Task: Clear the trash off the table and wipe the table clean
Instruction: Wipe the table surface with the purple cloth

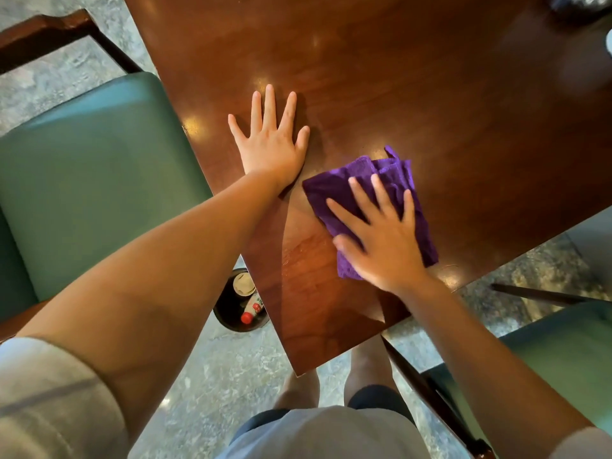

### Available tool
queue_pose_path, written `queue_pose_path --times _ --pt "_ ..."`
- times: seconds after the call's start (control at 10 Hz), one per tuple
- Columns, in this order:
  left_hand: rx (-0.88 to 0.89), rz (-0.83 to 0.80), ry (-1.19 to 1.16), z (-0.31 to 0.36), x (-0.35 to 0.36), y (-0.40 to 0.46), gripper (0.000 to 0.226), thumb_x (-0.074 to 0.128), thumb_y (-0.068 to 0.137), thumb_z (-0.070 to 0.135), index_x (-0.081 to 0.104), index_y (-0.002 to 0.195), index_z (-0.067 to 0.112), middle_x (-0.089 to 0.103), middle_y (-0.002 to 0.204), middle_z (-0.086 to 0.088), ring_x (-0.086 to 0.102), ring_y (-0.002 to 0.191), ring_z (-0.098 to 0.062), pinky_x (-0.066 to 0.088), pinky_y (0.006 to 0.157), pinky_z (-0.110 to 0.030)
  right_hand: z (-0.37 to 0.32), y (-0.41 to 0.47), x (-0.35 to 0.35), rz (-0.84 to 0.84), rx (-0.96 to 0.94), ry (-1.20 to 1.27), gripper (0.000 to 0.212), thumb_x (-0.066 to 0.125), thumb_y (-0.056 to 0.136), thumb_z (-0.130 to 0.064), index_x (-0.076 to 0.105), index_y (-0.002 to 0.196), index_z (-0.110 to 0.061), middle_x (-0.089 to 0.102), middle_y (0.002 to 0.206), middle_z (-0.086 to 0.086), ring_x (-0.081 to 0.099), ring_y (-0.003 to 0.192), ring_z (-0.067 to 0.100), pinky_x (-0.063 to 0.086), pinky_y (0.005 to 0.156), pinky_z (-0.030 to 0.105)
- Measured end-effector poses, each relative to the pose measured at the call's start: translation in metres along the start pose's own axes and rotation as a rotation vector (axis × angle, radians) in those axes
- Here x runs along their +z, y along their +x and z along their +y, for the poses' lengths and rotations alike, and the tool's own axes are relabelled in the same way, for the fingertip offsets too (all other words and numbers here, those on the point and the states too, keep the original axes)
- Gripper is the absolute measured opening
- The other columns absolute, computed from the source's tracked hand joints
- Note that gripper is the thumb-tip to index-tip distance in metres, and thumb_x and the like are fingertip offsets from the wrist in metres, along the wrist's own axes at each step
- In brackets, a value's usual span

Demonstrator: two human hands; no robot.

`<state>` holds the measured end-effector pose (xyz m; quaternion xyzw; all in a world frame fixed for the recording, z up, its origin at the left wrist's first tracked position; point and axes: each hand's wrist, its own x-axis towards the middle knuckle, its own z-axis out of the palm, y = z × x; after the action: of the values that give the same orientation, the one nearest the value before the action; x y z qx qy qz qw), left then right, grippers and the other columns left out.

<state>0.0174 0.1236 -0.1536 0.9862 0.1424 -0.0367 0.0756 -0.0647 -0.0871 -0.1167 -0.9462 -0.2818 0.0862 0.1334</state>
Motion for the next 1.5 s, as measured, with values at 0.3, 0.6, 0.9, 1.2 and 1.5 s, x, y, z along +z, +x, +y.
queue_pose_path --times 0.3,0.6,0.9,1.2,1.5 --pt "0.005 0.019 -0.01 0.001 0.001 0.001 0.058 0.016 0.095 0.053 0.009 0.149 0.032 0.004 0.16 -0.004 0.0 0.146 -0.024 0.001 0.11 -0.062 -0.047 -0.005 0.033 -0.088 -0.237 -0.125 0.054 0.032 0.09 -0.055 0.026 0.141 -0.041 0.024 0.155 -0.005 0.014 0.144 0.027 0.012 0.109 0.065" --pt "0.01 0.034 -0.015 -0.002 0.003 0.001 0.059 0.012 0.094 0.056 0.008 0.149 0.033 0.004 0.16 -0.004 -0.001 0.146 -0.024 -0.001 0.111 -0.061 -0.071 -0.053 0.046 -0.17 -0.56 -0.124 0.051 0.033 0.092 -0.053 0.03 0.14 -0.04 0.02 0.156 -0.006 0.002 0.145 0.023 0.003 0.113 0.061" --pt "0.006 0.018 -0.017 -0.002 0.0 0.0 0.059 0.012 0.095 0.055 0.006 0.149 0.033 0.001 0.16 -0.003 -0.003 0.146 -0.023 -0.002 0.111 -0.06 -0.056 -0.081 0.045 -0.211 -0.735 -0.039 0.036 0.038 0.096 -0.043 0.046 0.131 -0.037 0.034 0.15 -0.01 0.015 0.144 0.019 0.01 0.116 0.053" --pt "0.01 0.014 -0.017 -0.001 0.0 0.0 0.059 0.013 0.095 0.055 0.006 0.149 0.033 0.002 0.16 -0.003 -0.003 0.146 -0.023 -0.002 0.111 -0.06 -0.053 -0.085 -0.002 -0.407 0.014 0.925 0.022 0.048 0.088 -0.025 0.066 0.102 -0.026 0.063 0.107 -0.03 0.045 0.111 -0.021 0.027 0.101 0.008" --pt "0.004 0.009 -0.047 -0.001 -0.002 -0.001 0.058 0.016 0.096 0.054 0.007 0.149 0.033 0.001 0.16 -0.003 -0.004 0.146 -0.022 -0.001 0.112 -0.061 -0.019 -0.058 -0.051 0.012 0.788 1.581 0.036 0.063 0.066 -0.047 0.067 0.099 -0.034 0.074 0.084 -0.016 0.068 0.085 0.008 0.056 0.074 0.032"
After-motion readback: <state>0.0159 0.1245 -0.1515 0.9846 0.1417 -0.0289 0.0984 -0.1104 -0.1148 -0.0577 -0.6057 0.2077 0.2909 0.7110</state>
